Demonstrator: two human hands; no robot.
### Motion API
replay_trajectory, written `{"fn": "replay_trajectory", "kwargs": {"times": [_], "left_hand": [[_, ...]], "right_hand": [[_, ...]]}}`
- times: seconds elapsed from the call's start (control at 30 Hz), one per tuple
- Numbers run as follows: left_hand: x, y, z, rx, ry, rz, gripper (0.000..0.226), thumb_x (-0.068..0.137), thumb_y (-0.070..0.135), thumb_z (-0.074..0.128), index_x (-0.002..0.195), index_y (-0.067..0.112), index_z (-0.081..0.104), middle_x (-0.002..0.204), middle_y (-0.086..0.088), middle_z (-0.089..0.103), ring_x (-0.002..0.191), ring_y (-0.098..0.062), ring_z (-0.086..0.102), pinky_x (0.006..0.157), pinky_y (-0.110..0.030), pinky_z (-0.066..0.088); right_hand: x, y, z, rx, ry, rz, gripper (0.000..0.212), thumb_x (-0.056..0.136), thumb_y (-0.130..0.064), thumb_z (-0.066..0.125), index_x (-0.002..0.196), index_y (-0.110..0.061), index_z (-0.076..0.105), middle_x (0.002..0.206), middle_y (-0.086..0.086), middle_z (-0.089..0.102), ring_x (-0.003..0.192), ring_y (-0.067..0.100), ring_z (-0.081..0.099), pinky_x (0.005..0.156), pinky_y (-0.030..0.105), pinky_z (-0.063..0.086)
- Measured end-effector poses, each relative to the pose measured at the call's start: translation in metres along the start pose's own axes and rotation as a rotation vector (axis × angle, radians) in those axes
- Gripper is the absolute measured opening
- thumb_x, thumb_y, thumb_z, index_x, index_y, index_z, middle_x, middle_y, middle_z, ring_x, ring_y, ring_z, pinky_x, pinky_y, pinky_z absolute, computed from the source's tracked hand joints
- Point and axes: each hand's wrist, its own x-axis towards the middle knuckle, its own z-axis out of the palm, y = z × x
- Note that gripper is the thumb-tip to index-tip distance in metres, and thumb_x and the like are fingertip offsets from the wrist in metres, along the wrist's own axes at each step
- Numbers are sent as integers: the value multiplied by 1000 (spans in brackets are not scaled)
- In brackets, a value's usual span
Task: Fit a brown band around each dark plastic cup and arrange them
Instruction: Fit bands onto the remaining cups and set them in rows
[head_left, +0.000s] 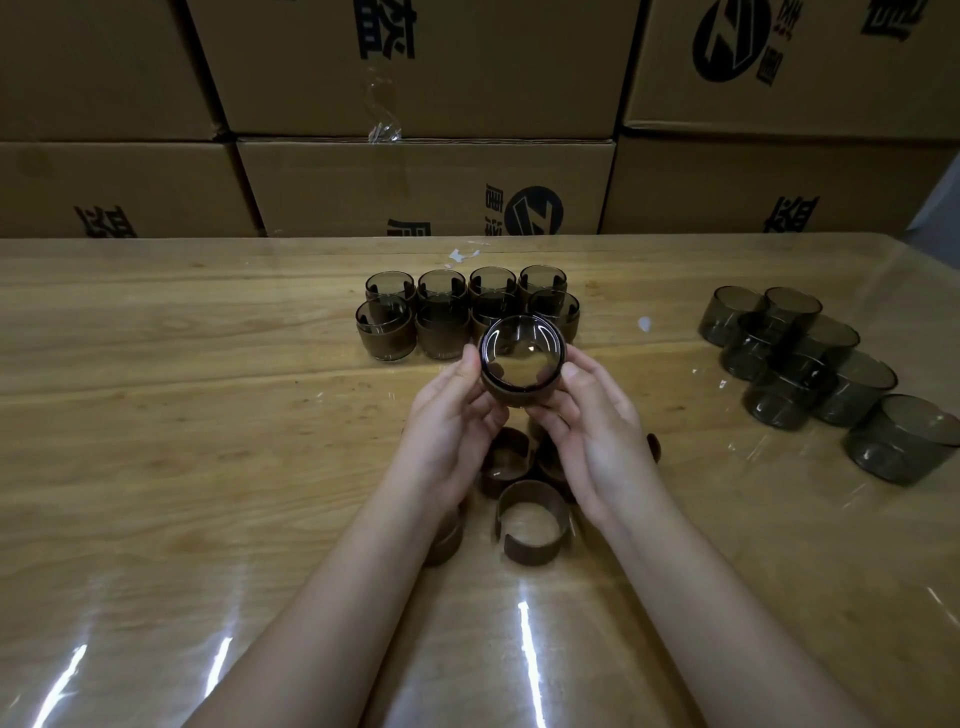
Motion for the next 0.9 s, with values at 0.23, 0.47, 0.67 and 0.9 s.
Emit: {"fn": "replay_trajectory", "kwargs": {"times": [0.23, 0.47, 0.67, 0.9], "left_hand": [[1, -1, 0, -35, -54, -15, 27, 84, 33, 52, 96, 11, 63, 76, 2, 71, 64, -3, 62, 58, -15, 49], [1, -5, 1, 53, -77, -36, 33, 84, 39, 57, 101, 12, 66, 87, -4, 70, 72, -9, 63, 61, -19, 50], [-5, -13, 3, 653, -44, -6, 49, 64, 74, 52, 95, 38, 65, 99, 8, 66, 73, 3, 61, 63, -15, 45], [-5, -13, 3, 460, -64, 82, 54, 59, 47, 69, 108, 30, 56, 97, 7, 64, 82, -9, 68, 67, -27, 54]], "right_hand": [[-2, -5, 3, 149, -123, 12, 32, 82, -19, 57, 114, -19, 59, 101, -2, 73, 89, 8, 68, 69, 19, 53], [1, -13, 1, 259, -137, 33, 33, 82, -14, 61, 114, -12, 58, 103, 5, 71, 97, 18, 66, 79, 26, 53], [1, -22, -13, 121, -144, 3, 39, 78, -13, 63, 116, -23, 62, 101, 7, 71, 99, 25, 67, 79, 34, 56], [-1, -15, -10, -202, -93, -181, 35, 80, -35, 69, 115, -38, 63, 104, -10, 71, 103, 15, 67, 80, 28, 55]]}}
